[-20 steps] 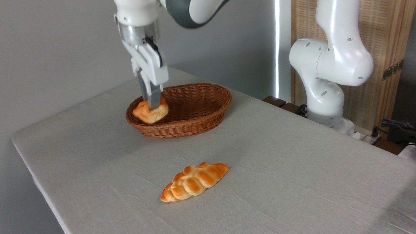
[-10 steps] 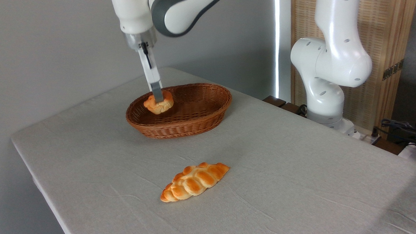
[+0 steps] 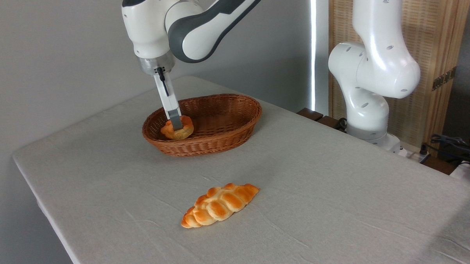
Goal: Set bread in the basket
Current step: 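Lower the roll into the basket and open the gripper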
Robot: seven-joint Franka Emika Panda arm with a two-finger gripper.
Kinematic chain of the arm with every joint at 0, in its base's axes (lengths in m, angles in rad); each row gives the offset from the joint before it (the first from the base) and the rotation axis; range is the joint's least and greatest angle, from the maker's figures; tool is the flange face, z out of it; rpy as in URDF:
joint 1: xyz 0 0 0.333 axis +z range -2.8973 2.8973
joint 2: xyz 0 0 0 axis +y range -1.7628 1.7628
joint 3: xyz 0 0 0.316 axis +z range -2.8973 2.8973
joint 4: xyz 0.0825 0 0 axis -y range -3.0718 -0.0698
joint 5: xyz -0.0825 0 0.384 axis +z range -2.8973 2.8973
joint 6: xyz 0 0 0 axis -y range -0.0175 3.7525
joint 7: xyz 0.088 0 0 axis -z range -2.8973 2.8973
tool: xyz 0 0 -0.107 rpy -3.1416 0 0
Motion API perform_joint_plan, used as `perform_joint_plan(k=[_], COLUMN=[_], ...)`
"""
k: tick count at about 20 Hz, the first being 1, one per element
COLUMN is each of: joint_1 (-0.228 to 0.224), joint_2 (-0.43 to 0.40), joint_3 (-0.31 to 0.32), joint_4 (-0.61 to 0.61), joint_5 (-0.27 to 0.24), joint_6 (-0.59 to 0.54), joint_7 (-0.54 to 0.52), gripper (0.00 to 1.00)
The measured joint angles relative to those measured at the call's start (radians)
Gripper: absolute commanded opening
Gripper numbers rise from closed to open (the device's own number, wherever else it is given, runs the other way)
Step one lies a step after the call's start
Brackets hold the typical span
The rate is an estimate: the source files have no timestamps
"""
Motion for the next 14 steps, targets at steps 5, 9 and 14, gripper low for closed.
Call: perform_joint_plan(k=[5, 9, 14], joint_1=[0.0, 0.001, 0.009], joint_2=[-0.003, -0.004, -0.014], joint_3=[0.0, 0.002, 0.064], joint_4=[0.005, 0.021, 0.139], joint_5=[0.0, 0.0, 0.0], joint_6=[-0.021, -0.031, -0.228], joint_7=[0.0, -0.002, -0.007], gripper=[1.0, 1.0, 1.0])
